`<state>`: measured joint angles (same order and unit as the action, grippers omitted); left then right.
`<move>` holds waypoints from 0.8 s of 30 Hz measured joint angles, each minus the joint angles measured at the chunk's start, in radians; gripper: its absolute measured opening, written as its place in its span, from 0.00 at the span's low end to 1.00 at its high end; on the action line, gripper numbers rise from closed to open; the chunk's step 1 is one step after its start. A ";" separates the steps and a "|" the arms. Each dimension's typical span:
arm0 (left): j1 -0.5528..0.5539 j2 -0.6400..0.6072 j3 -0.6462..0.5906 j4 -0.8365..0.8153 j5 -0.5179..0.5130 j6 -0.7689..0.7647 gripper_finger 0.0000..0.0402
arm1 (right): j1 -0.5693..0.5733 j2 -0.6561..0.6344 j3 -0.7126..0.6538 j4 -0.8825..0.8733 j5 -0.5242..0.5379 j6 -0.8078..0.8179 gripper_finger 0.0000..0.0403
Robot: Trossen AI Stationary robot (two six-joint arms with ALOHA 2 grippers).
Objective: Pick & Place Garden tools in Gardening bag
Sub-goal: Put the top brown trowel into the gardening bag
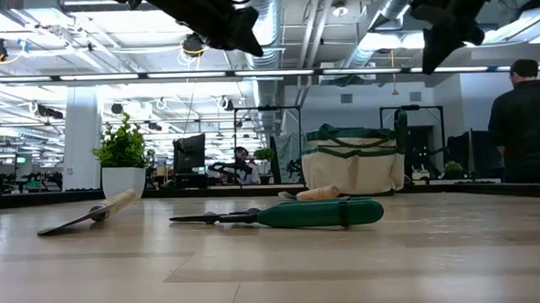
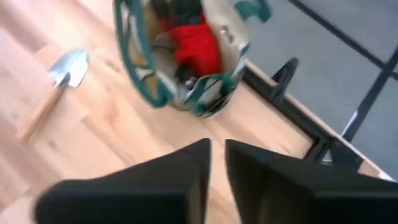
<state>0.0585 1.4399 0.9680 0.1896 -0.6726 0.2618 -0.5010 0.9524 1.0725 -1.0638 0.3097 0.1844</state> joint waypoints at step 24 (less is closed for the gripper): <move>0.008 0.095 -0.139 0.118 0.739 0.282 0.00 | 0.624 -0.544 -0.555 0.532 0.050 0.077 0.00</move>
<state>0.0669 1.5350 0.8293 0.3073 0.0667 0.5442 0.1229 0.4083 0.5171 -0.5315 0.3594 0.2615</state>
